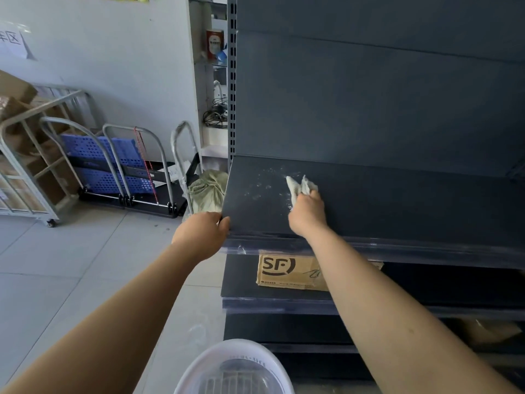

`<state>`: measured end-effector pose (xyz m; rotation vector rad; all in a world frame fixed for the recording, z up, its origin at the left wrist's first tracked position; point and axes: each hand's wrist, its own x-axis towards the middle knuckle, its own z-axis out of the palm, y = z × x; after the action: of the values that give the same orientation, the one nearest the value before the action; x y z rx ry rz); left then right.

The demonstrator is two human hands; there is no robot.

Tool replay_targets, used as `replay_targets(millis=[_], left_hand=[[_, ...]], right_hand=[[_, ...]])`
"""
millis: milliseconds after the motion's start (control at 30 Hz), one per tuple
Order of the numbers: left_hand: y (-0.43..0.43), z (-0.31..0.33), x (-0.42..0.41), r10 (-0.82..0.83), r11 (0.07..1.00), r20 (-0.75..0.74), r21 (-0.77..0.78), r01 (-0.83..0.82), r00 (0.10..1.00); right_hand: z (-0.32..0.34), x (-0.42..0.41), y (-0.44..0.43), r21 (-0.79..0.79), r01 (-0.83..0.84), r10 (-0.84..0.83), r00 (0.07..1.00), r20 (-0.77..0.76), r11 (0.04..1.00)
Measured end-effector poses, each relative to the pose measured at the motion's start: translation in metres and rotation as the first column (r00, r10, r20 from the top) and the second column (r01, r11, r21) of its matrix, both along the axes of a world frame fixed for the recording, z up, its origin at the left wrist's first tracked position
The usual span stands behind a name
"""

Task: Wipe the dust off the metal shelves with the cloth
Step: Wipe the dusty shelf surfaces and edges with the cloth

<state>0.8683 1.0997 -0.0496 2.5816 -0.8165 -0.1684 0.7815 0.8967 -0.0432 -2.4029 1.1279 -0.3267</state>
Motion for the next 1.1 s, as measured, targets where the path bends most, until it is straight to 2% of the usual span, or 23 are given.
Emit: replay_targets(millis=[100, 167, 233, 333, 400, 467, 533, 600, 667, 833, 900, 967, 1067, 1100], left_hand=[[0.004, 0.0, 0.001, -0.046, 0.999, -0.002, 0.018, 0.046, 0.999], [0.004, 0.001, 0.002, -0.073, 0.997, -0.008, 0.041, 0.073, 0.997], [0.004, 0.003, 0.002, -0.095, 0.993, -0.008, 0.076, 0.096, 0.995], [0.005, 0.005, 0.002, -0.126, 0.986, 0.004, 0.108, 0.125, 0.992], [0.005, 0.008, 0.001, -0.14, 0.986, 0.027, 0.098, 0.136, 0.99], [0.004, 0.008, -0.001, -0.153, 0.985, 0.064, 0.093, 0.146, 0.986], [0.003, 0.006, -0.004, -0.167, 0.983, 0.088, 0.087, 0.159, 0.982], [0.004, 0.004, -0.004, -0.17, 0.984, 0.103, 0.064, 0.164, 0.98], [0.006, 0.001, -0.005, -0.162, 0.987, 0.12, 0.031, 0.159, 0.98], [0.005, 0.001, -0.009, -0.095, 0.995, 0.153, 0.048, 0.089, 0.984], [0.004, 0.001, -0.01, -0.08, 0.996, 0.162, 0.054, 0.072, 0.984], [0.004, 0.0, -0.011, -0.063, 0.997, 0.179, 0.065, 0.052, 0.982], [0.006, -0.001, -0.014, -0.037, 0.997, 0.183, 0.07, 0.025, 0.982], [0.005, 0.0, -0.014, -0.028, 0.997, 0.178, 0.072, 0.015, 0.984]], right_hand=[[-0.004, 0.023, 0.024, -0.006, -0.079, 0.079, 0.996, 0.047, 0.997], [-0.001, 0.038, 0.036, -0.001, -0.2, 0.2, 0.979, 0.051, 0.98], [0.005, 0.05, 0.043, 0.085, -0.319, 0.307, 0.942, 0.135, 0.944], [0.01, 0.054, 0.039, 0.248, -0.351, 0.252, 0.9, 0.356, 0.903], [0.015, 0.049, 0.023, 0.208, -0.297, 0.194, 0.893, 0.407, 0.932], [0.019, 0.038, -0.003, 0.095, -0.177, 0.133, 0.926, 0.353, 0.98], [0.016, 0.022, -0.026, -0.025, -0.068, 0.071, 0.98, 0.184, 0.997], [0.006, 0.011, -0.026, -0.119, -0.064, 0.064, 0.998, 0.001, 0.991], [-0.001, 0.014, -0.013, -0.068, -0.063, 0.066, 0.997, 0.043, 0.996], [0.0, 0.056, 0.024, -0.038, -0.347, 0.347, 0.938, 0.016, 0.937], [0.004, 0.074, 0.04, 0.016, -0.445, 0.445, 0.895, 0.028, 0.895], [0.008, 0.086, 0.056, 0.136, -0.515, 0.499, 0.856, 0.134, 0.846], [0.01, 0.099, 0.067, 0.444, -0.559, 0.41, 0.824, 0.39, 0.701], [0.009, 0.102, 0.066, 0.501, -0.567, 0.359, 0.816, 0.454, 0.654]])
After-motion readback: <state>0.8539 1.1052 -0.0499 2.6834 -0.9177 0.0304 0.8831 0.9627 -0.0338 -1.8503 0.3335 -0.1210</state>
